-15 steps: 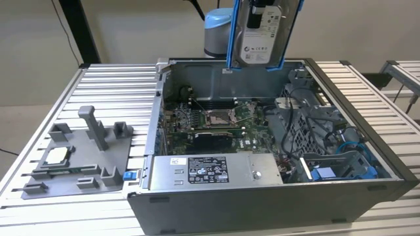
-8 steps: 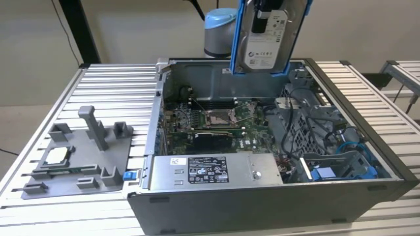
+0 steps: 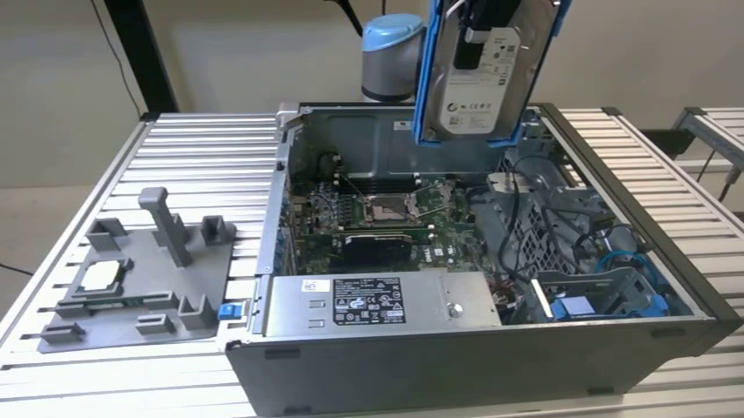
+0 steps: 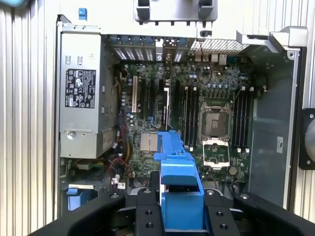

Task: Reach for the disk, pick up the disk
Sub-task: 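Pick up the disk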

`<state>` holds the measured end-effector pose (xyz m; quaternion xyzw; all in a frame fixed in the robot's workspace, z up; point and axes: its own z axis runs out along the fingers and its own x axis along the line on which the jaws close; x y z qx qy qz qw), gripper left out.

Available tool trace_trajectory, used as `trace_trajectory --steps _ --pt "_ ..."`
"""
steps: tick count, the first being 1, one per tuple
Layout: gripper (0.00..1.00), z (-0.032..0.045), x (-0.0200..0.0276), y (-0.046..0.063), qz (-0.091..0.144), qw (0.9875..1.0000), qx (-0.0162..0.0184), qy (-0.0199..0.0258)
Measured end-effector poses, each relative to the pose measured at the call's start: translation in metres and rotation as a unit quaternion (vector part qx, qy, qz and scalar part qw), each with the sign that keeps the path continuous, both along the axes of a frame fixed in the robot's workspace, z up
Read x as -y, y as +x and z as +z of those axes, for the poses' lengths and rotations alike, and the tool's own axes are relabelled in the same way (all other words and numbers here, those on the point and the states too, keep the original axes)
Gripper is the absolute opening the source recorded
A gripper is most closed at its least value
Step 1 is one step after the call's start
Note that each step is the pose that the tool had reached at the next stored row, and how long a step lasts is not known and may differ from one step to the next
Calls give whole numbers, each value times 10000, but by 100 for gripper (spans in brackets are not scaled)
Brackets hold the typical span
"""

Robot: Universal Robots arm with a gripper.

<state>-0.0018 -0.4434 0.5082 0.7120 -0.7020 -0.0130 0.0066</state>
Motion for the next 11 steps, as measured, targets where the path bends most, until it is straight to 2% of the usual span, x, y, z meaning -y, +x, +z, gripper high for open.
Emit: trace_trajectory --steps 11 --pt "0 -5 343 26 -1 10000 0 1"
